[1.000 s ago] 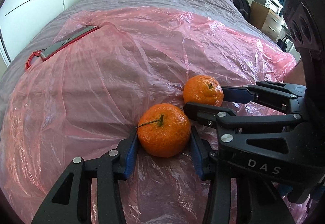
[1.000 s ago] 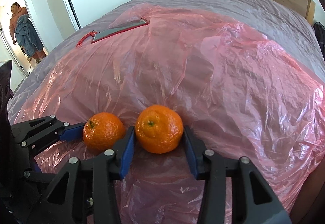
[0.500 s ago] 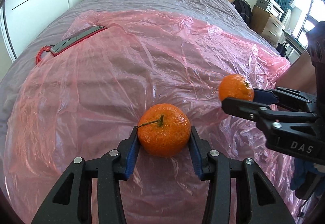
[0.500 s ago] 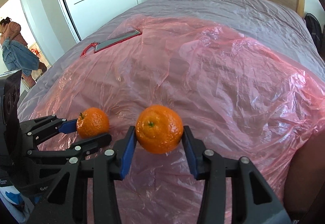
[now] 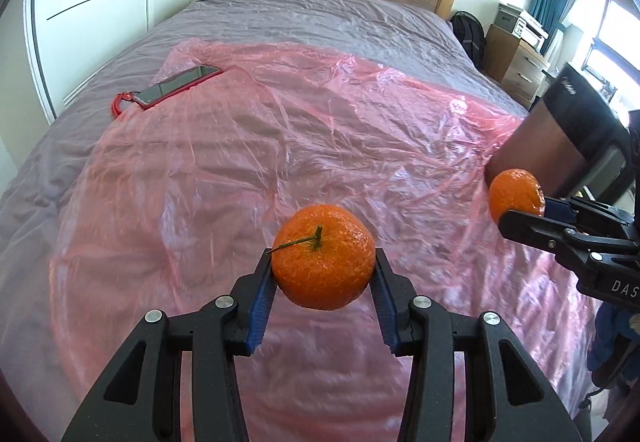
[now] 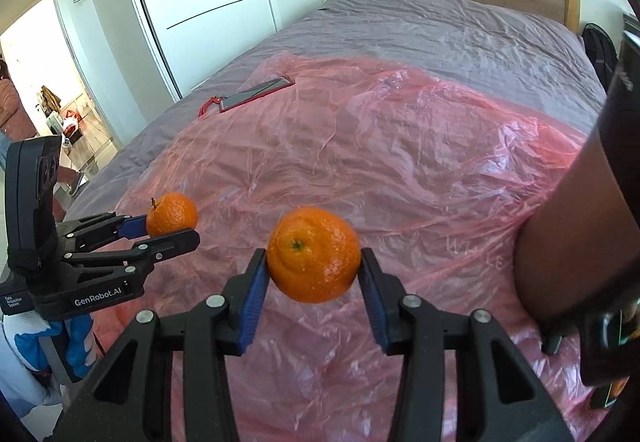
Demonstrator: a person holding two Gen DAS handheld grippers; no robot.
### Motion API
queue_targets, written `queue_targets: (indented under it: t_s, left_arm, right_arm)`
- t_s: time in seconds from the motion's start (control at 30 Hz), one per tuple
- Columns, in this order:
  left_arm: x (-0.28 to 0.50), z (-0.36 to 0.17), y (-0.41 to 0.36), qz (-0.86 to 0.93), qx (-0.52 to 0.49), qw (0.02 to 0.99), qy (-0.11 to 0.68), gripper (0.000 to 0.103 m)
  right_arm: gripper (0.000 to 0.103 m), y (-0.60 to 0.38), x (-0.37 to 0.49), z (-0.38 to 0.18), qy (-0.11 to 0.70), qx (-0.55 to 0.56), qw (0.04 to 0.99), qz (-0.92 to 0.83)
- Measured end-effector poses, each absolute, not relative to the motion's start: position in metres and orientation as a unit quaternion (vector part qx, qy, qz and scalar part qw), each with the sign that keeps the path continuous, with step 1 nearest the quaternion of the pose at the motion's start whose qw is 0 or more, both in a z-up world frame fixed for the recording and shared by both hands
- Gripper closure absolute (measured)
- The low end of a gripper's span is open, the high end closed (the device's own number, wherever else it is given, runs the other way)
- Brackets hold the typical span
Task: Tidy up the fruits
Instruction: 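Carry the tangerine in the left gripper to the tray while the right gripper carries its tangerine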
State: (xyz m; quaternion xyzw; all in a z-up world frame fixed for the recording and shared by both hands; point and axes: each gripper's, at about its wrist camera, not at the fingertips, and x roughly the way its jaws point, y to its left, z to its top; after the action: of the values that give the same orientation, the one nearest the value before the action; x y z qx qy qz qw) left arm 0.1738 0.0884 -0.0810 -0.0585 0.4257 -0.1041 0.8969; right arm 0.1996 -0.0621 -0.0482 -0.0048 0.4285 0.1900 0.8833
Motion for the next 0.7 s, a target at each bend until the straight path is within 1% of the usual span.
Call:
queue_targets:
  t_s: [0.37,0.7]
  left_arm:
    - [0.085,-0.036,0.054,-0.141,-0.051,0.903,0.403,0.063]
    - [0.036,-0.010,0.015,-0.164,-0.034,0.904,0.393,0.063]
  right_arm:
    - [0.072,-0.104,0.091,0.001,0.403,-0.001,0.900,0.165]
    - [0.072,-0.152,0.025,0.018,0.381,0.016,0.915,0.132]
